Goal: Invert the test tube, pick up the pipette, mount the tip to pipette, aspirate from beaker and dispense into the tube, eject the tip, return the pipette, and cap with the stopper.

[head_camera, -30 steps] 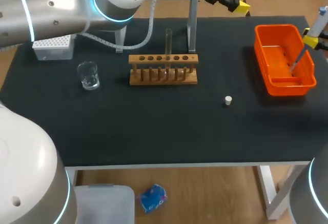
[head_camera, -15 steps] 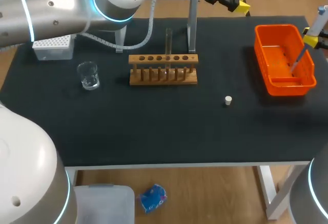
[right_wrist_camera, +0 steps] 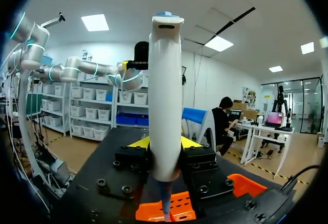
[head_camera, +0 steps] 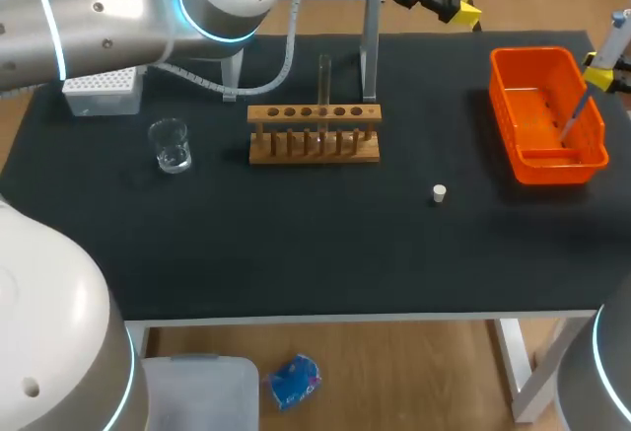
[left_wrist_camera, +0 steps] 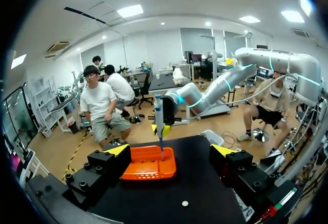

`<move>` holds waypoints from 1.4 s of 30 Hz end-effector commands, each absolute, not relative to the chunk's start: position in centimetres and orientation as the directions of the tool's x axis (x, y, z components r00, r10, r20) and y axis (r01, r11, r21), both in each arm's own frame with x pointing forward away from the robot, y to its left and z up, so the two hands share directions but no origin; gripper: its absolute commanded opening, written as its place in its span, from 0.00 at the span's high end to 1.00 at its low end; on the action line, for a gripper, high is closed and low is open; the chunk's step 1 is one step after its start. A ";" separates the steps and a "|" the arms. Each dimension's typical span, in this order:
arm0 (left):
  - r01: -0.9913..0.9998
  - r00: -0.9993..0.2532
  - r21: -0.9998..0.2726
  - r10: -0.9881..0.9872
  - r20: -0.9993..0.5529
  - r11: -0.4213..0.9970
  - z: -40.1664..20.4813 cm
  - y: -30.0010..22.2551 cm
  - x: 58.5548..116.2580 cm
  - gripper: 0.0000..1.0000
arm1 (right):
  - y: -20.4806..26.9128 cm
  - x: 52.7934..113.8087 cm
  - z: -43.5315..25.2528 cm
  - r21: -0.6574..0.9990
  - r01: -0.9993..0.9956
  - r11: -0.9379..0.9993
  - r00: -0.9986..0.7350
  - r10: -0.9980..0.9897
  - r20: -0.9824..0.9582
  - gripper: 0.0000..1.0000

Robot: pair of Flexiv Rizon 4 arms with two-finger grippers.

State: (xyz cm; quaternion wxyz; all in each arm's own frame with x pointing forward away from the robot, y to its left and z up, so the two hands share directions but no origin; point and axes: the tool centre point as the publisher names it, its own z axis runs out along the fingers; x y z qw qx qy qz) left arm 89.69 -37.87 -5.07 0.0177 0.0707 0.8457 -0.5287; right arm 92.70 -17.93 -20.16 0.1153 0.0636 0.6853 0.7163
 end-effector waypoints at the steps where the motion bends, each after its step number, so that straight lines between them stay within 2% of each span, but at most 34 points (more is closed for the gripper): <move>1: 0.139 -0.989 -0.891 0.104 -0.104 0.431 -5.0 -37.8 89.7 0.00 | -18.0 92.8 -20.1 0.996 -0.078 -0.033 -0.966 0.249 -0.068 1.00; 4: 0.158 -0.986 -0.893 0.112 -0.122 0.422 -4.6 -38.5 89.9 0.00 | -18.0 92.8 -20.1 0.996 -0.078 -0.033 -0.966 0.249 -0.068 1.00; 9: 0.171 -0.984 -0.877 0.128 -0.126 0.449 -4.3 -42.7 91.3 0.00 | -18.0 92.8 -20.1 0.996 -0.078 -0.033 -0.966 0.249 -0.068 1.00; 22: 0.221 -0.963 -0.889 0.235 -0.133 0.401 -4.8 -51.6 93.8 0.00 | -18.0 92.8 -20.1 0.996 -0.078 -0.033 -0.966 0.249 -0.068 1.00; 42: 0.190 -0.968 -0.895 0.232 -0.100 0.405 -5.8 -53.0 94.3 0.00 | -18.0 92.8 -20.1 0.996 -0.078 -0.033 -0.966 0.249 -0.068 1.00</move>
